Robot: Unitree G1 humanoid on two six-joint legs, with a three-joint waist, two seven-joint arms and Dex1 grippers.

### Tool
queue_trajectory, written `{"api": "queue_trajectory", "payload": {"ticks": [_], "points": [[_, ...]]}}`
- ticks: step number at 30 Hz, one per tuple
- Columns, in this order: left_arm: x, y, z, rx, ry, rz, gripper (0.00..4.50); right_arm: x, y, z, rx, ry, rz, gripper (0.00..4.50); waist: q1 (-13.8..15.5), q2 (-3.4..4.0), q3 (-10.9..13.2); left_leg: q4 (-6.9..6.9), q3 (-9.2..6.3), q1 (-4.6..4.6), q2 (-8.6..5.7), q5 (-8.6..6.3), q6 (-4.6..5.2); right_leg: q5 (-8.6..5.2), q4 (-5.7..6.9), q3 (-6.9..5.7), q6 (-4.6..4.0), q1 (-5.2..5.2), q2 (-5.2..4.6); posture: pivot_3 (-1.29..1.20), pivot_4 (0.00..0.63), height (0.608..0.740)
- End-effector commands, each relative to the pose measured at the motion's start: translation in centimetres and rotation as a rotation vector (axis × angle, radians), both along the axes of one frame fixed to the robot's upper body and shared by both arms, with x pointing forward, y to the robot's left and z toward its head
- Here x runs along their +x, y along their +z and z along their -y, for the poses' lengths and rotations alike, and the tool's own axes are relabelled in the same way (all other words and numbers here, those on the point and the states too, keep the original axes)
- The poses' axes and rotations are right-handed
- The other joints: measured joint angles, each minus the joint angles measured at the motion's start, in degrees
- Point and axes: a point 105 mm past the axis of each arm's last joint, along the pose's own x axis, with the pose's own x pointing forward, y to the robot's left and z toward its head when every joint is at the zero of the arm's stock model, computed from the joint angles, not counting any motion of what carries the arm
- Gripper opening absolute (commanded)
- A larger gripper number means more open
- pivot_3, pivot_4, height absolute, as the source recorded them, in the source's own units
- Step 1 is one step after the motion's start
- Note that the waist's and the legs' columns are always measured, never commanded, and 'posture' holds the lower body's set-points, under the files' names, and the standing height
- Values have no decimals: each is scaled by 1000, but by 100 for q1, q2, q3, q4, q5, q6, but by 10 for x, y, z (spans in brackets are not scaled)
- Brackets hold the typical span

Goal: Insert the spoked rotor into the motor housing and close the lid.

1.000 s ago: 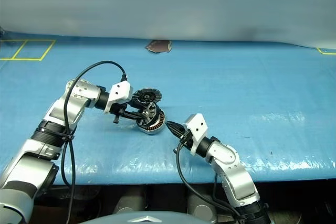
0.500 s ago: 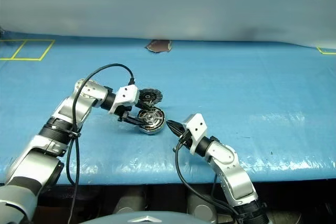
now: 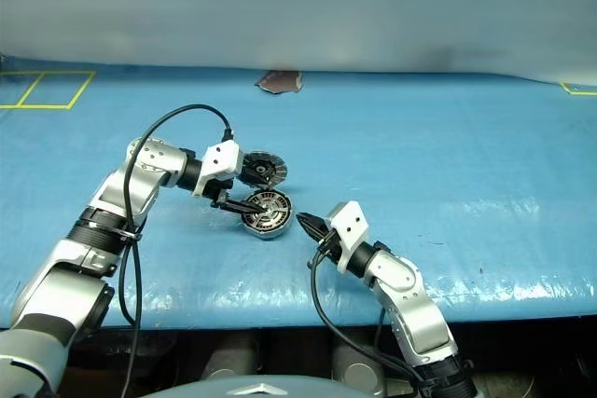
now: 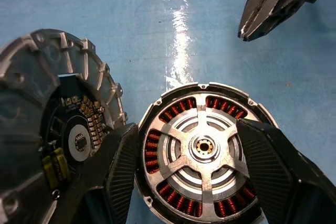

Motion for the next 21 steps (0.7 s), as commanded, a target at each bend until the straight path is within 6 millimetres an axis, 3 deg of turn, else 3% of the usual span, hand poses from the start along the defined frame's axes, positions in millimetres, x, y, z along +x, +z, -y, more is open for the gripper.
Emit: {"api": "queue_trajectory", "payload": {"ticks": [1, 12, 21], "points": [[-4, 18, -9, -53, 38, 44, 3223, 13, 16, 7, 0, -76, 63, 0, 2, 1, 0, 0, 0, 1, 0, 0, 0, 0, 1, 0, 0, 0, 0, 0, 150, 740], [-38, 9, -39, -118, 202, 1, 3223, 58, 48, 2, -54, -100, 142, 0, 8, 7, 6, -1, -1, 3, 3, 0, 0, -1, 4, 1, -4, -1, 1, 0, 150, 740], [-55, -14, -44, -155, 313, -58, 3223, 98, 76, -43, -120, 64, 202, 0, -32, 14, 11, -10, 2, 8, 3, 0, 0, 4, 5, 2, 0, -2, 2, 0, 150, 740]]}}
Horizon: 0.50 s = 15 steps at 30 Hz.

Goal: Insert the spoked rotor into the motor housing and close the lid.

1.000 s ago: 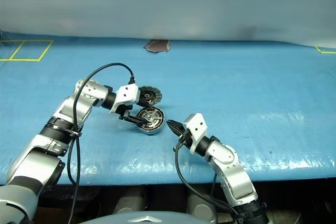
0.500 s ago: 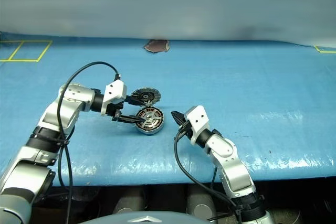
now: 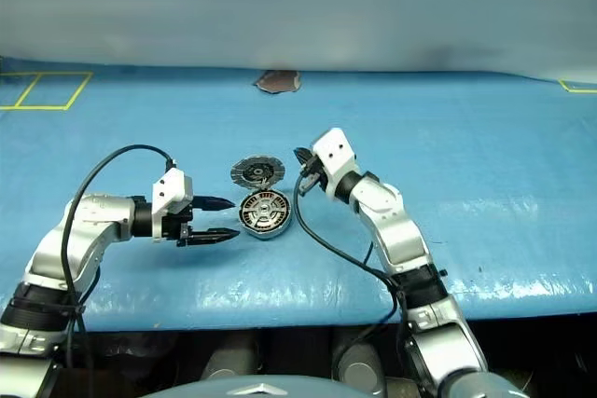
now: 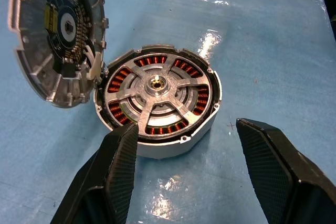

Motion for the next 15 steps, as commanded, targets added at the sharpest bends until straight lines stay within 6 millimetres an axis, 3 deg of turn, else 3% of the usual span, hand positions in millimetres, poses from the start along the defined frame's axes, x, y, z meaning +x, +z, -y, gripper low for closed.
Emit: {"api": "queue_trajectory", "payload": {"ticks": [1, 9, 15], "points": [[-4, 9, 3, -28, 17, 36, 3223, 4, 17, -22, -20, 93, 57, 0, -8, 0, 0, -5, 0, 0, 0, 0, 0, 7, 0, -1, 12, -1, 0, 0, 150, 740], [-8, -5, -6, -9, 80, 17, 3223, -6, 17, -62, -109, 279, 53, 0, -18, 1, 1, -24, -1, 1, 0, 0, 0, 8, -1, -1, 13, -10, 0, 0, 150, 740], [-8, -4, -11, -10, 108, 21, 3223, -22, 7, -65, -151, 342, 30, 0, -30, 1, 1, -23, 0, 2, 0, 0, 0, 8, 0, -1, 14, -11, 0, 0, 150, 740]]}}
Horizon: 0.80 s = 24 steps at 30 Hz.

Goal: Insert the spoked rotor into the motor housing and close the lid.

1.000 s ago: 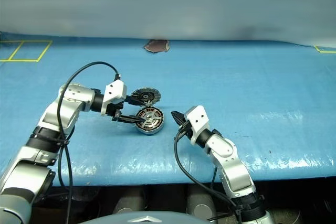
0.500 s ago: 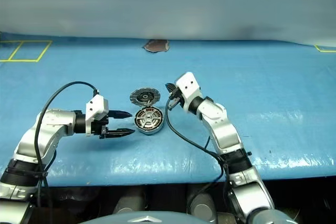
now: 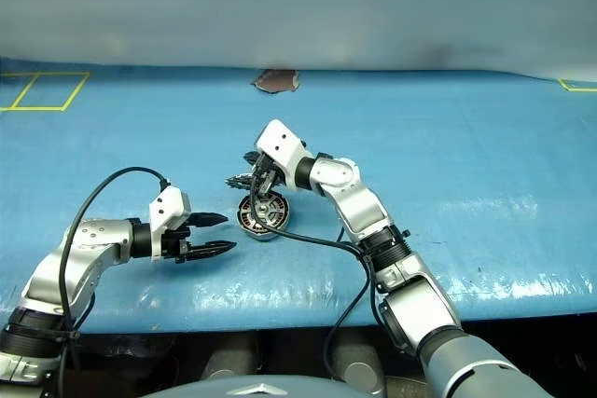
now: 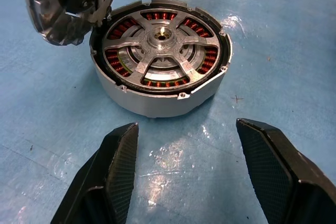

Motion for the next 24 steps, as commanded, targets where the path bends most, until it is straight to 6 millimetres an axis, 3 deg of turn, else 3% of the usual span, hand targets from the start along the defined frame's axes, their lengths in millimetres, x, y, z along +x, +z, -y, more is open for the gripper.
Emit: {"api": "queue_trajectory", "payload": {"ticks": [1, 12, 24], "points": [[3, 16, -4, -12, 15, 65, 3223, -14, 6, -2, -12, 54, 35, 0, 1, 0, 0, 0, 0, 0, 0, 0, 0, 0, 0, 0, 0, 0, 0, 0, 150, 740], [11, 25, -30, 20, 88, 73, 3223, -50, -23, 7, -19, 67, -53, 0, -13, 0, 0, -4, 0, 2, 2, 0, 0, -4, 1, -1, -5, -3, 1, 0, 150, 740], [13, 23, -26, 23, 86, 66, 3223, -63, -71, 5, -40, 26, -185, 0, -27, -1, -1, -4, 2, 7, 4, 0, -1, -5, 0, 0, -5, 1, 2, 0, 150, 740]]}}
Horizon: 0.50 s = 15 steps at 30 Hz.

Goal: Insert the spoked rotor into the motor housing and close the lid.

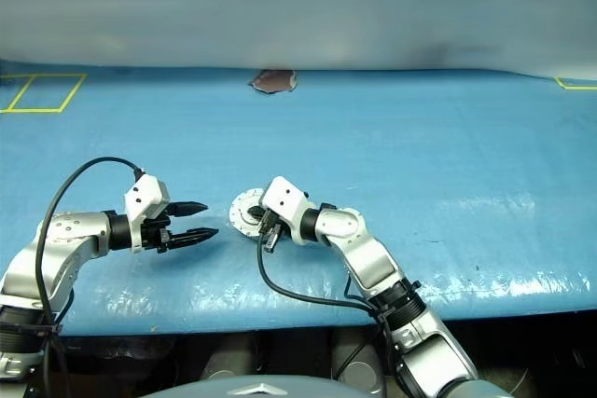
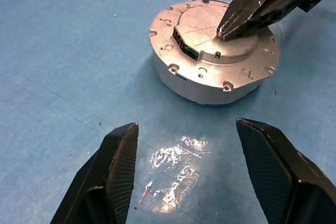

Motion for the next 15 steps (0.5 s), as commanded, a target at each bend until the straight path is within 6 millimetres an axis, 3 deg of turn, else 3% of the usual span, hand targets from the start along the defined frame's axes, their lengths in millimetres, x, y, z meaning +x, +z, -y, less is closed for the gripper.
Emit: {"api": "queue_trajectory", "payload": {"ticks": [1, 7, 15], "points": [[3, 9, 1, -2, -8, 30, 3223, -5, -18, 1, -29, -14, -44, 0, 1, -1, 0, 0, 0, 4, 0, 0, 0, -1, 0, 0, -2, 4, 0, 0, 150, 740], [2, 6, 6, -2, -24, 26, 3223, -5, -27, 2, -40, -48, -36, 0, -10, -1, -2, -1, 1, 22, 2, 0, 0, -13, 0, 0, -20, 17, 0, 0, 150, 740], [4, 5, 16, -21, -56, 27, 3223, 6, 11, 4, 60, -89, 46, 0, -11, -1, -2, 1, 2, 22, 3, 0, -1, -13, 1, 1, -22, 19, 2, 0, 150, 740]]}}
